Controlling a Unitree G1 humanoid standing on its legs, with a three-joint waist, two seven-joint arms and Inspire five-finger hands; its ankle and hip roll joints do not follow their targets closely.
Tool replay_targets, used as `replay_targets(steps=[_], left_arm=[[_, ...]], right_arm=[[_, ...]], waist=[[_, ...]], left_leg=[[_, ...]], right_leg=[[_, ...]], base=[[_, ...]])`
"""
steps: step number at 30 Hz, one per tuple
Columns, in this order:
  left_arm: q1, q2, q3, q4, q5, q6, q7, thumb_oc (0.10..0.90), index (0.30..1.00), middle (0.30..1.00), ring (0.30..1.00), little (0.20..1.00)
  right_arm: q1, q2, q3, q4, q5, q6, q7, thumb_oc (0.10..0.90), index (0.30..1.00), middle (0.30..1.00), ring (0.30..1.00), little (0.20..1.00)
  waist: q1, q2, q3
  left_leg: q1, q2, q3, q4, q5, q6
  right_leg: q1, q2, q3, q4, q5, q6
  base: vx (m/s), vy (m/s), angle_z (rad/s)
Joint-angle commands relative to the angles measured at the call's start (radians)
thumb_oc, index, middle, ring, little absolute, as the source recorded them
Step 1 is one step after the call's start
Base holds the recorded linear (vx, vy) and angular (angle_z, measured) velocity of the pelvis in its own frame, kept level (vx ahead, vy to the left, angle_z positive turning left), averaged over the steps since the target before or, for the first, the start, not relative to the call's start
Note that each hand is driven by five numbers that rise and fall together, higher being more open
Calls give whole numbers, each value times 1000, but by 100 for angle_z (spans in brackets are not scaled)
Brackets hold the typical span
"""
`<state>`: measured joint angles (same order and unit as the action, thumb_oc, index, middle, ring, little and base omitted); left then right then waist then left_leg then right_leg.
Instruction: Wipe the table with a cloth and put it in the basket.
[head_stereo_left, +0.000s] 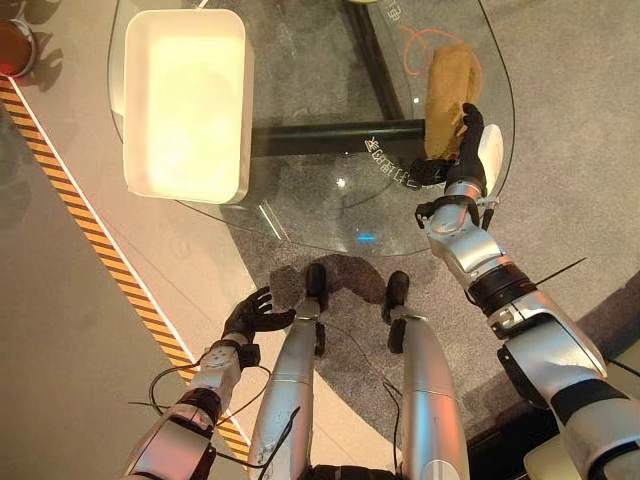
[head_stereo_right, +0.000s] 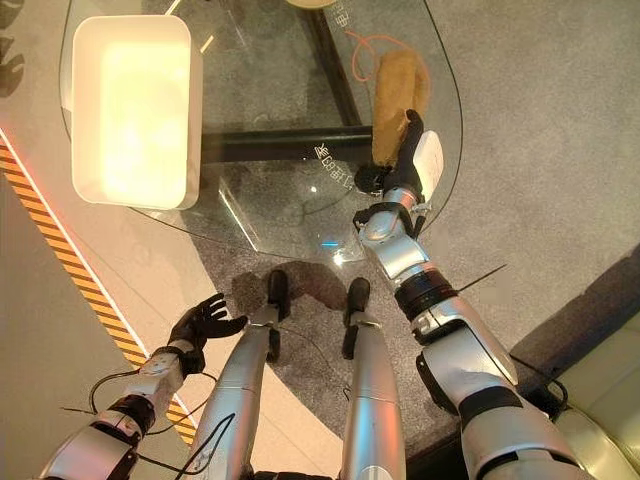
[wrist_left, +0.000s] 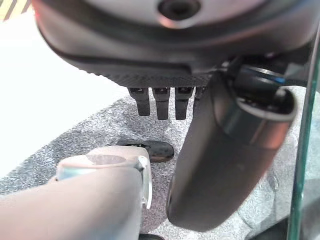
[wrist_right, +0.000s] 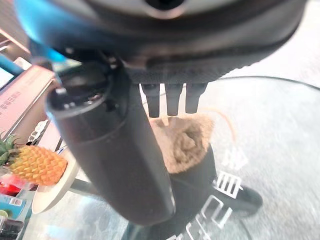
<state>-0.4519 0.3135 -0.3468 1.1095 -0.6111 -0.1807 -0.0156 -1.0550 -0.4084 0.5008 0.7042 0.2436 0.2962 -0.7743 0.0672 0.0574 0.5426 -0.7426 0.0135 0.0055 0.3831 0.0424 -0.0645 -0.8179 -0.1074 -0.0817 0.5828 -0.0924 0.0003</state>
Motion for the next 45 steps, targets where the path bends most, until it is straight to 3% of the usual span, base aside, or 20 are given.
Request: replay_targets(steps=[1,15,20,32,45], left_arm=[[55,-35,-26,-19,2,-11,6,800,900,900,900,900],[54,-38,-59,-28,-17,-7,2,800,900,900,900,900],[54,-41,-64,-28,-19,-11,4,800,900,900,900,900],[61,-44,-70,-32,-30,-8,5,800,900,900,900,900],[68,-59,-89,-24,-42,-16,9,800,900,900,900,900]], right_arm=[[-134,-69,50,-10,-114,5,-100,800,900,900,900,900],[-205,-75,90,137,-61,16,-176,800,900,900,900,900],[-196,-70,80,168,-17,-10,-183,800,900,900,900,900],[-184,-30,27,230,309,-136,-102,800,900,900,900,900],[-211,-16,2,283,296,-178,-147,800,900,900,900,900]], waist=[[8,53,-23],[27,72,-23],[28,76,-23],[31,89,-23],[35,107,-23]], left_leg=[[1,-58,44,75,-91,34],[-12,-66,38,82,-93,38],[-12,-66,39,78,-92,41],[-11,-66,45,64,-82,40],[-4,-74,50,56,-77,44]], right_leg=[[44,21,-72,-57,-17,-16],[24,16,-78,-41,-16,-12],[19,15,-80,-39,-16,-12],[10,12,-79,-38,-14,-14],[8,8,-79,-41,-9,-11]], base=[[33,16,2],[5,5,3],[6,8,3],[1,10,0],[2,6,0]])
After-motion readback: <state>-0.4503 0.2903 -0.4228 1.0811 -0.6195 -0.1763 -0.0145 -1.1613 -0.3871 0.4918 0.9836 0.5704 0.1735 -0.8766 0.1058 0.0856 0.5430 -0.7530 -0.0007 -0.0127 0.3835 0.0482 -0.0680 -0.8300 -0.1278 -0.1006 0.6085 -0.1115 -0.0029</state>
